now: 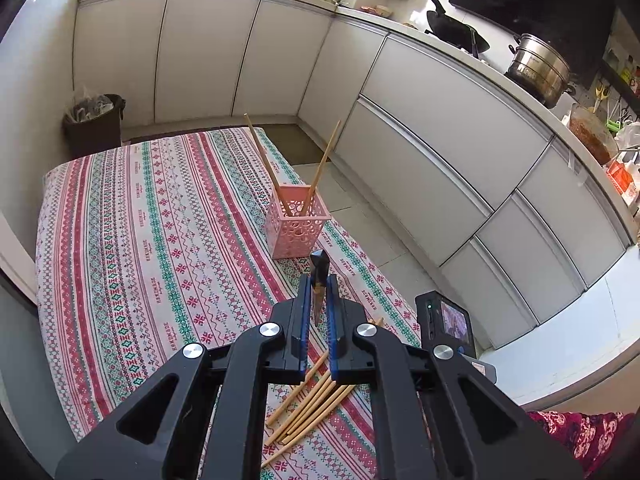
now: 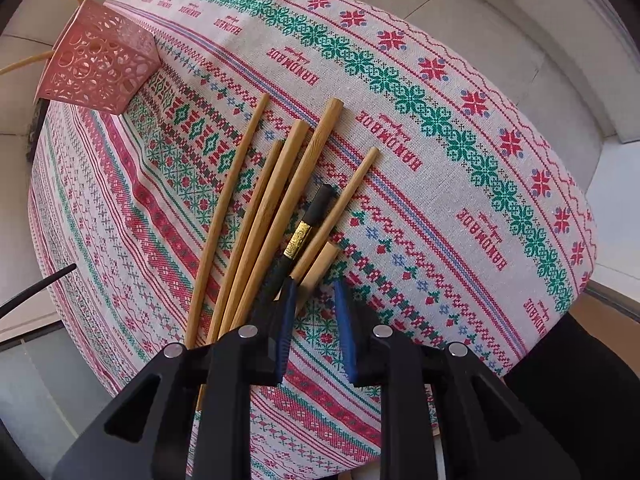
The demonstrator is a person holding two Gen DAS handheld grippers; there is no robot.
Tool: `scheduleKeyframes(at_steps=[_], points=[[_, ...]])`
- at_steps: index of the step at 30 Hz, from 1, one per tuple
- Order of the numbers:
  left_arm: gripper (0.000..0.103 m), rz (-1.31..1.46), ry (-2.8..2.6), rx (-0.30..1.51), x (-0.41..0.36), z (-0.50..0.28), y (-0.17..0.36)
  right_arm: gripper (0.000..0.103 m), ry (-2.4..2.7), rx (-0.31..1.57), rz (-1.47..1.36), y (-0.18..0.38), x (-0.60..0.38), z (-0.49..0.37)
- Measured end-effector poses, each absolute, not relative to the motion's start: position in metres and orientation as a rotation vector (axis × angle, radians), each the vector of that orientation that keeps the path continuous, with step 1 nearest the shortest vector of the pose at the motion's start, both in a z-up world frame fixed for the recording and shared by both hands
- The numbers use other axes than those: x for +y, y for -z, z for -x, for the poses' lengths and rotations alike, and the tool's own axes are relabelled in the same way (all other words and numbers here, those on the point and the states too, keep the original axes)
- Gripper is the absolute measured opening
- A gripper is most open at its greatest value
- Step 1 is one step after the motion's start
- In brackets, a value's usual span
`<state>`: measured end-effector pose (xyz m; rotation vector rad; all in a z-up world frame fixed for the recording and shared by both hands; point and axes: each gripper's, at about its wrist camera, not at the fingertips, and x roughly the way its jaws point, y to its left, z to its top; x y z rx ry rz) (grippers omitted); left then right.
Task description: Organize utensils
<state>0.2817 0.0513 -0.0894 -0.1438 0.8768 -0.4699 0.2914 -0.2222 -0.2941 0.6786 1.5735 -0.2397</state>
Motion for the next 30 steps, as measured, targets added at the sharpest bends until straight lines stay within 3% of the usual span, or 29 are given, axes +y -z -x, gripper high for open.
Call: scheduleKeyframes(at_steps=[2, 7, 11, 12, 14, 17, 23, 30], points=[[0.007, 0.149, 0.470, 0.869, 0.053, -0.279, 0.086, 0.015, 0.231, 1.600, -0.644, 0.295, -0.223, -0.287], [0.007, 0.161, 0.473, 0.861, 0.056, -0.279, 0.084, 0.015, 0.251, 1.636, -0.654, 0.298, -0.225, -0.279], [0.007, 0.151, 0.480, 0.863, 0.052, -0.278, 0.085, 0.031, 0.323, 1.632, -0.608, 0.296, -0.206, -0.289], [0.007, 0.150, 0.481, 0.860, 0.052, -0.278, 0.084, 0.031, 0.351, 1.620, -0.581, 0.294, -0.199, -0.291], [0.007, 0.149, 0.482, 0.855, 0.052, -0.277, 0.083, 0.014, 0.396, 1.548, -0.539, 0.291, -0.189, -0.292], [0.007, 0.136, 0.473, 0.856, 0.049, -0.275, 0.081, 0.008, 0.412, 1.437, -0.506, 0.288, -0.178, -0.281], [0.007, 0.084, 0.485, 0.847, 0.033, -0.262, 0.075, 0.007, 0.357, 1.252, -0.512, 0.268, -0.174, -0.249], [0.006, 0.089, 0.479, 0.798, 0.007, -0.234, 0.073, 0.007, 0.309, 1.005, -0.472, 0.193, -0.210, -0.215]])
